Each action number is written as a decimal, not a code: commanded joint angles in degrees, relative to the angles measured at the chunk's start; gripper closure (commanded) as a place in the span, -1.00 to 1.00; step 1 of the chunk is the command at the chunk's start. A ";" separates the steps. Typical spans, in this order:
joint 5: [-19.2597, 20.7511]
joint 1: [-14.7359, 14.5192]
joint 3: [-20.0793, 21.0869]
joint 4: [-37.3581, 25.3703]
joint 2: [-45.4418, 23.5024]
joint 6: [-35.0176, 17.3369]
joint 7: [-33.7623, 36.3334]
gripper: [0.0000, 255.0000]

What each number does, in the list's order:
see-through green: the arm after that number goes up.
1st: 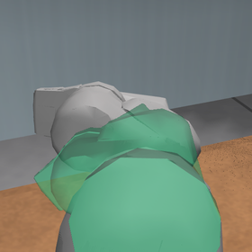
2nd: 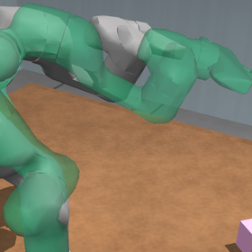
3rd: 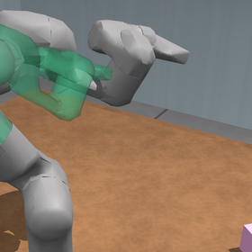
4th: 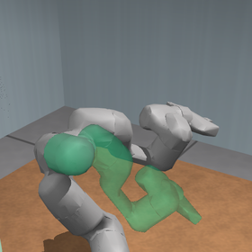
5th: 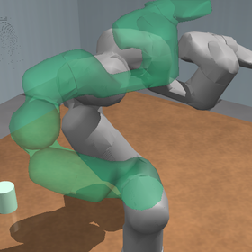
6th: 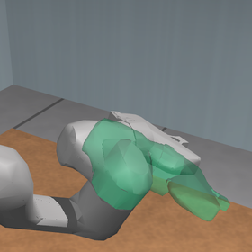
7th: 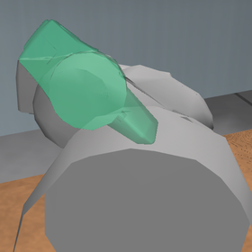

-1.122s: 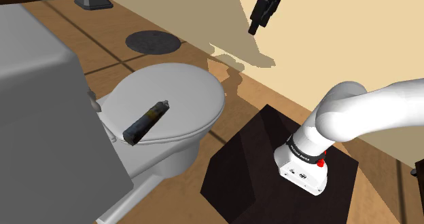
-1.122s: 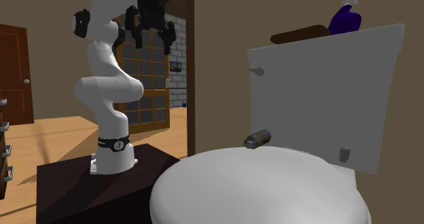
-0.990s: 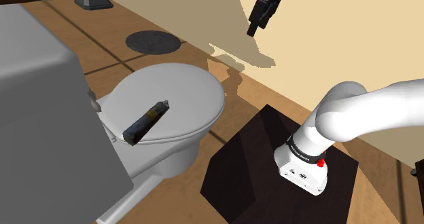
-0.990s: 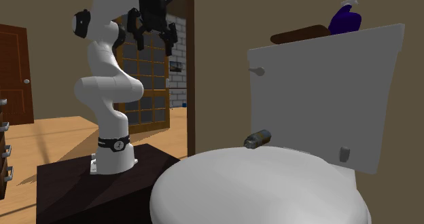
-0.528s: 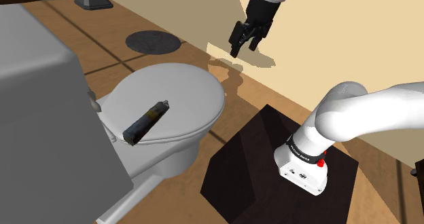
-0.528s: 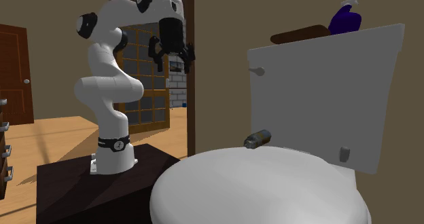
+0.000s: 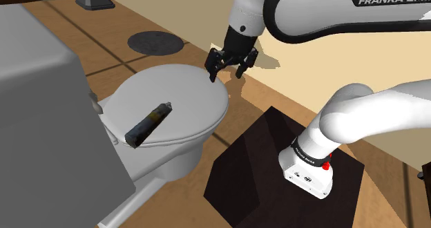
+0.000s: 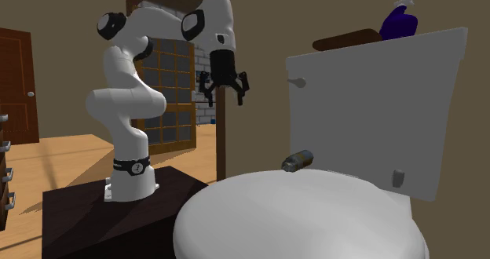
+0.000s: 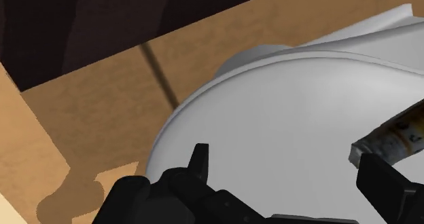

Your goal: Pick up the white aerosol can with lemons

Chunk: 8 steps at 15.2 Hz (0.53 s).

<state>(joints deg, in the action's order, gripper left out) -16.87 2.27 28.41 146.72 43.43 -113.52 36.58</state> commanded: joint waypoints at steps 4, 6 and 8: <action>-2.93 3.69 10.37 -2.00 -7.19 -7.31 15.13 -1.00; -2.96 6.19 14.93 -3.59 -10.87 -10.31 21.31 -1.00; -2.07 9.44 19.89 -5.58 -14.96 -13.25 27.83 -1.00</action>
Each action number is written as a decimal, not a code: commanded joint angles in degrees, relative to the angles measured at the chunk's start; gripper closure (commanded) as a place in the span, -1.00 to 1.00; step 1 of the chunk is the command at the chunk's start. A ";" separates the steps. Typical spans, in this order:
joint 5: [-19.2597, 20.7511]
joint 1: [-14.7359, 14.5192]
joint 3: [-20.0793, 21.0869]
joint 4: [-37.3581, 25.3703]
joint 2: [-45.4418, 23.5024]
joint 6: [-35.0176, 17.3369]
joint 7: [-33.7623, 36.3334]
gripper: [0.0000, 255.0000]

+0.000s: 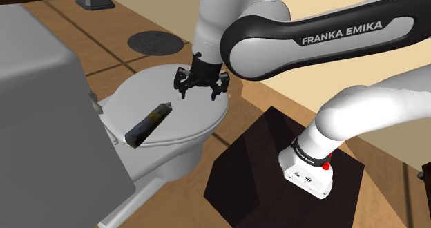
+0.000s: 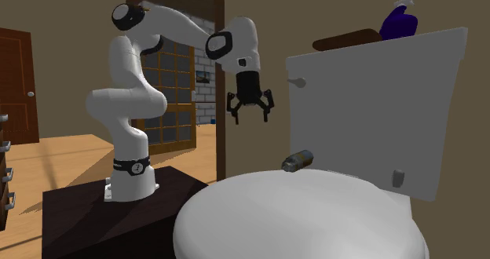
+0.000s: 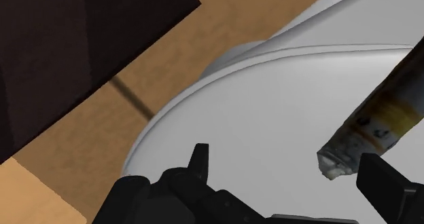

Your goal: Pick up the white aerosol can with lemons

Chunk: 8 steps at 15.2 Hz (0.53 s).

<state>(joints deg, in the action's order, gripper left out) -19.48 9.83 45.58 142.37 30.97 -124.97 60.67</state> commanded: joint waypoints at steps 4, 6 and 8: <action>6.31 11.57 14.85 -6.29 -12.15 -7.29 18.69 -1.00; 12.93 19.23 23.39 -9.33 -18.56 -9.63 28.37 -1.00; 37.12 33.20 39.31 -13.35 -36.30 -9.27 50.16 -1.00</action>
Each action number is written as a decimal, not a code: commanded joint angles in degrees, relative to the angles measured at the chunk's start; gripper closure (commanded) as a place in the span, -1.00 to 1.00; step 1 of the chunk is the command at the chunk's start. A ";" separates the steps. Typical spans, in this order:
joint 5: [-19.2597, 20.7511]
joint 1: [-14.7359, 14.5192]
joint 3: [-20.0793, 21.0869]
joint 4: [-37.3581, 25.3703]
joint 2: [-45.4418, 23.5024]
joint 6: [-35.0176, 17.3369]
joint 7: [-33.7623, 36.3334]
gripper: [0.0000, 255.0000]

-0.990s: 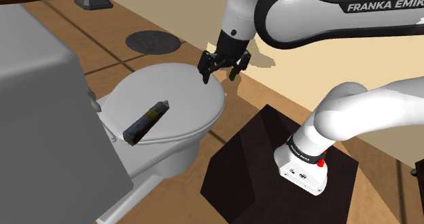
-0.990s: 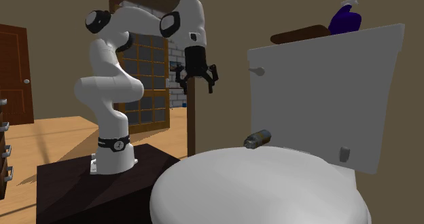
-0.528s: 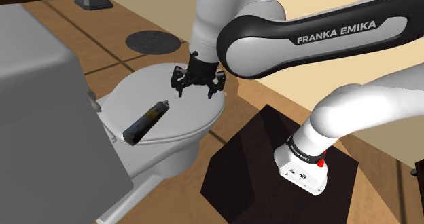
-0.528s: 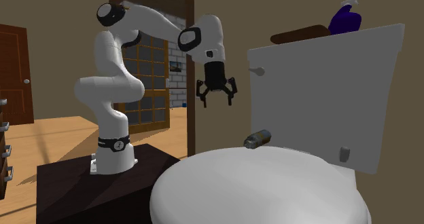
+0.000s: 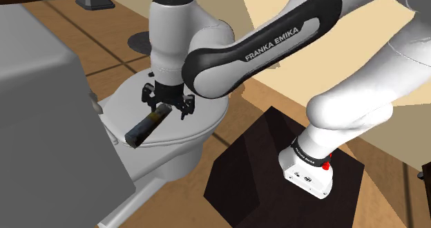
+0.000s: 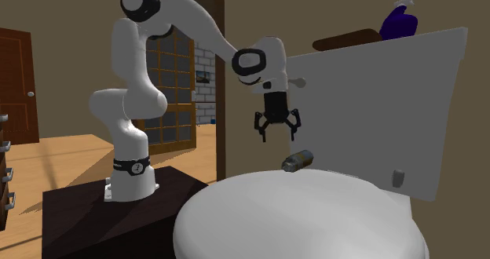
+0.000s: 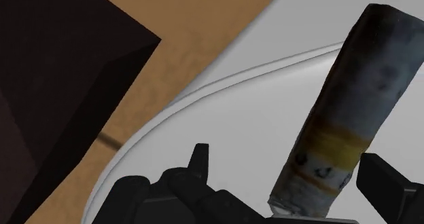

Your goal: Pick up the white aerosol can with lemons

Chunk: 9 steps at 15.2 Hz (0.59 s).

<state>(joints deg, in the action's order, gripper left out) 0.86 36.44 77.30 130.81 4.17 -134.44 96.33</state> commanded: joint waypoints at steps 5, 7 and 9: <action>34.33 -20.13 -16.64 -12.16 -25.49 4.17 34.78 -1.00; 35.81 -21.10 -17.80 -11.85 -26.58 3.30 35.84 -1.00; 37.29 -22.09 -18.99 -11.58 -27.67 2.45 36.90 -1.00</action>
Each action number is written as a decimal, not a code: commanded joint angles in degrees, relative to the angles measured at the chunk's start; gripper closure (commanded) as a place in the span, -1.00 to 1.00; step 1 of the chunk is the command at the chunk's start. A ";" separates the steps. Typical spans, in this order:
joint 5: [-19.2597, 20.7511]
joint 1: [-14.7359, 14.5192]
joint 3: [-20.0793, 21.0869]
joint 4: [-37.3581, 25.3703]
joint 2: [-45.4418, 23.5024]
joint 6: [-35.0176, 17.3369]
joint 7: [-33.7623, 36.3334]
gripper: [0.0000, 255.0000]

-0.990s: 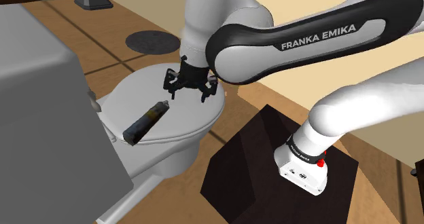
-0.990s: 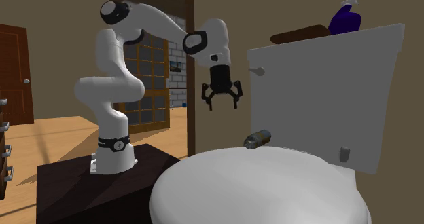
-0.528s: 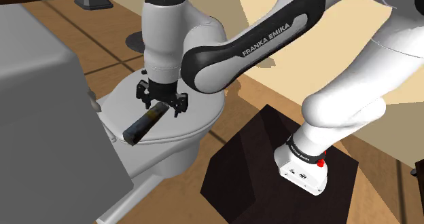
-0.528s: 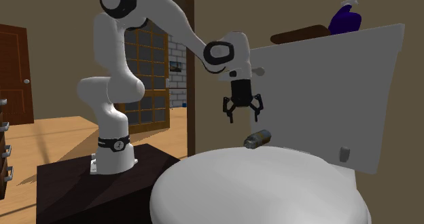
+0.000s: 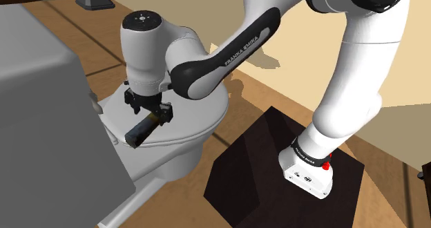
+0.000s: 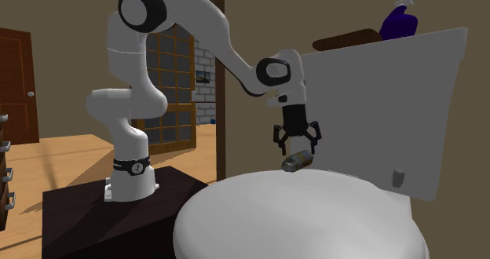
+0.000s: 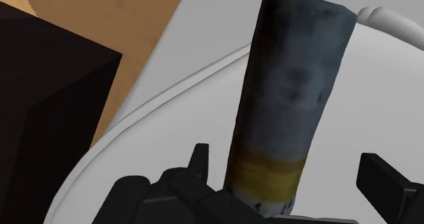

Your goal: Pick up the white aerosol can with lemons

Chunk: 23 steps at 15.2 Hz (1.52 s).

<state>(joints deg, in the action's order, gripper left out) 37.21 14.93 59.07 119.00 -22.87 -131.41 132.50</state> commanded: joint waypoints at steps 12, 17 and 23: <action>3.42 -2.10 -2.77 0.77 -2.37 -2.13 2.48 1.00; 2.10 -1.35 -1.71 0.39 -1.48 -1.23 1.56 1.00; -2.33 1.61 1.84 -0.43 1.78 1.33 -1.61 1.00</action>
<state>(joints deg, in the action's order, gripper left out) 35.68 16.01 60.27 118.72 -21.68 -130.53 131.46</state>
